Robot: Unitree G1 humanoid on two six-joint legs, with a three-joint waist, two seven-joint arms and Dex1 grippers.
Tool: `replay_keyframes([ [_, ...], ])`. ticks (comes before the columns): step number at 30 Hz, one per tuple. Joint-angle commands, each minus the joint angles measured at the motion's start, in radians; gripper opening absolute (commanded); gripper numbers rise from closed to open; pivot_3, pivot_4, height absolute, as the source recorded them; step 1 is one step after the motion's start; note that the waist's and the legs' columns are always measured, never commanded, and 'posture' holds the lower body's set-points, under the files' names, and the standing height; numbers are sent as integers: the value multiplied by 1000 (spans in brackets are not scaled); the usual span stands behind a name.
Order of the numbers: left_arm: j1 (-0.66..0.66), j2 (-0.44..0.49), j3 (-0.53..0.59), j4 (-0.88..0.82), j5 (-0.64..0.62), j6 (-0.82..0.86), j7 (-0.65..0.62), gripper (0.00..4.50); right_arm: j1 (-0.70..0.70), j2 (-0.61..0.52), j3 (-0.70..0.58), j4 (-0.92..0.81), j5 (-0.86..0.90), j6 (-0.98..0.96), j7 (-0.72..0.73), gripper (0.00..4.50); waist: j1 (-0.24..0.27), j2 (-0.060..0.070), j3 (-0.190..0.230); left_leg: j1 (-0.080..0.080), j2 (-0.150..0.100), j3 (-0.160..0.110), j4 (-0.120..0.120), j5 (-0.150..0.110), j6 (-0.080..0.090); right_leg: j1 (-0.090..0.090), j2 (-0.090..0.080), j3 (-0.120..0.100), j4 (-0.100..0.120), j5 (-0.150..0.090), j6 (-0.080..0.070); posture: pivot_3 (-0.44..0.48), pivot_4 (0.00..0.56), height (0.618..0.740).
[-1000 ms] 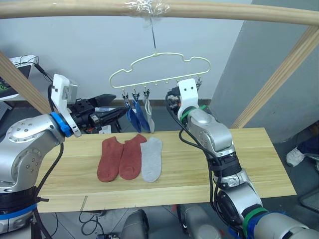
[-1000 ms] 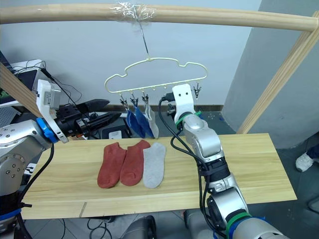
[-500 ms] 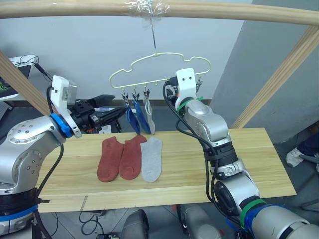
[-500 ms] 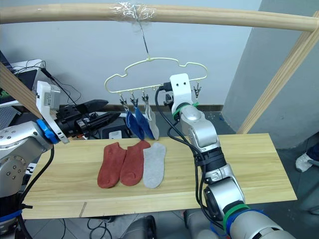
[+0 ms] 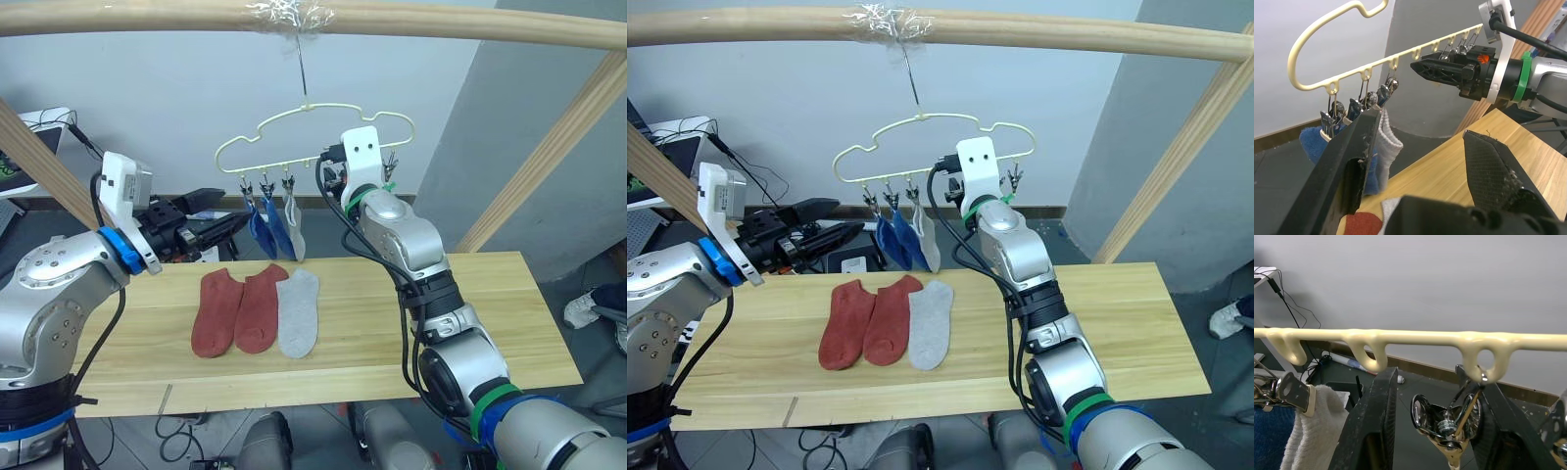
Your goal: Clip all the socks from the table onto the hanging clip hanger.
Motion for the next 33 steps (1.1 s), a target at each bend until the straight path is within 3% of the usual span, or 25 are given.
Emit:
replay_keyframes([
  [1, 3, -2, 47, -34, -19, -3, 5, 3086, -29, 3, -10, -17, -17, -17, -11, 1948, 0, 0, 0, 0, 0, 0, 0, 0, 0, 0, 0, 0, 0, 0, 0, -195, 225, 740],
  [26, 13, -5, 57, -51, -28, 9, 23, 3086, -52, 35, -25, -10, -13, 2, -19, 1948, 0, 0, 0, 0, 0, 0, 0, 0, 0, 0, 0, 0, 0, 0, 0, -187, 220, 740],
  [29, 15, -6, 58, -53, -29, 11, 26, 3086, -51, 33, -21, -11, -25, 4, -31, 1389, 1, 0, 0, 0, 0, 0, 0, 0, 0, 0, 0, 0, 0, 0, 0, -188, 219, 740],
  [33, 16, -5, 58, -52, -29, 11, 27, 3086, -53, 33, -24, -7, -33, 3, -37, 309, 1, 0, 0, 0, 0, 0, 0, 0, 0, 0, 0, 0, 0, 0, 0, -188, 219, 740],
])
